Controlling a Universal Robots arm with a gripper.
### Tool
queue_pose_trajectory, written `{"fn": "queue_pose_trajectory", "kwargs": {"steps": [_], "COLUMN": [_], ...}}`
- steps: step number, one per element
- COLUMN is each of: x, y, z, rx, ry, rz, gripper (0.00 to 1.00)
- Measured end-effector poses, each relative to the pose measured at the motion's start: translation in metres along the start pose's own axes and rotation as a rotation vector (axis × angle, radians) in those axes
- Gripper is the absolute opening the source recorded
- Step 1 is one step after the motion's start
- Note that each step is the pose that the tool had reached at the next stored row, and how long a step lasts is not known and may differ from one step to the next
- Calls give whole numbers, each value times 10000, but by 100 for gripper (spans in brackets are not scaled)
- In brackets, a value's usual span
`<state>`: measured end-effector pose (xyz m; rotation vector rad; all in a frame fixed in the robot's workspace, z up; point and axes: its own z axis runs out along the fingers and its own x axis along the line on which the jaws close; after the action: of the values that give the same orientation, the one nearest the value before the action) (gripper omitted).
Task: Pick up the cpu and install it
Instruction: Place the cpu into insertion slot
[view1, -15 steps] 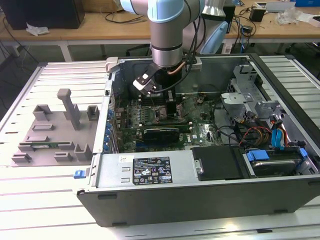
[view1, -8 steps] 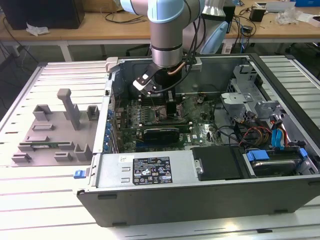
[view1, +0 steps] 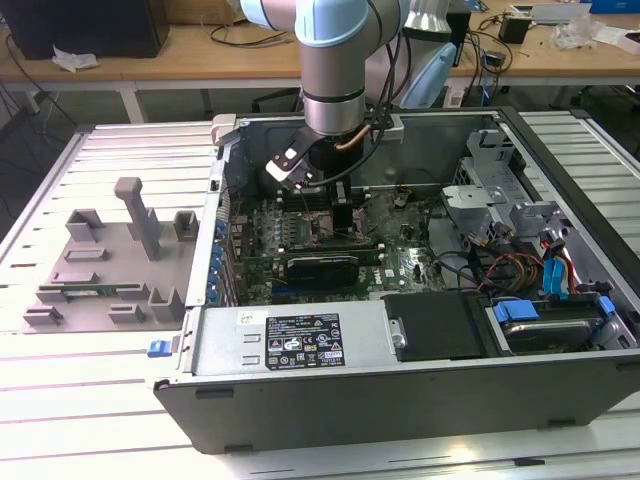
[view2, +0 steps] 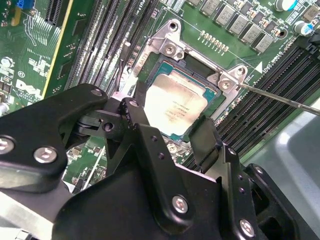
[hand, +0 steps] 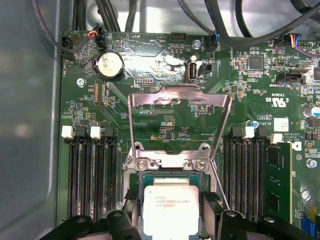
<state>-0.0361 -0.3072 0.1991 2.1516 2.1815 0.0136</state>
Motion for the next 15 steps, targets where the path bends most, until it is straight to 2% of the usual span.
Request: {"fn": "queue_pose_trajectory", "kwargs": {"steps": [3,4,5,15], "x": [0,0,0,0], "y": [0,0,0,0], "z": [0,0,0,2], "rx": [1,1,1,-1], "ry": [-2,-3,-3,-1], "rz": [0,0,0,0], "gripper": [62,60,54,53]}}
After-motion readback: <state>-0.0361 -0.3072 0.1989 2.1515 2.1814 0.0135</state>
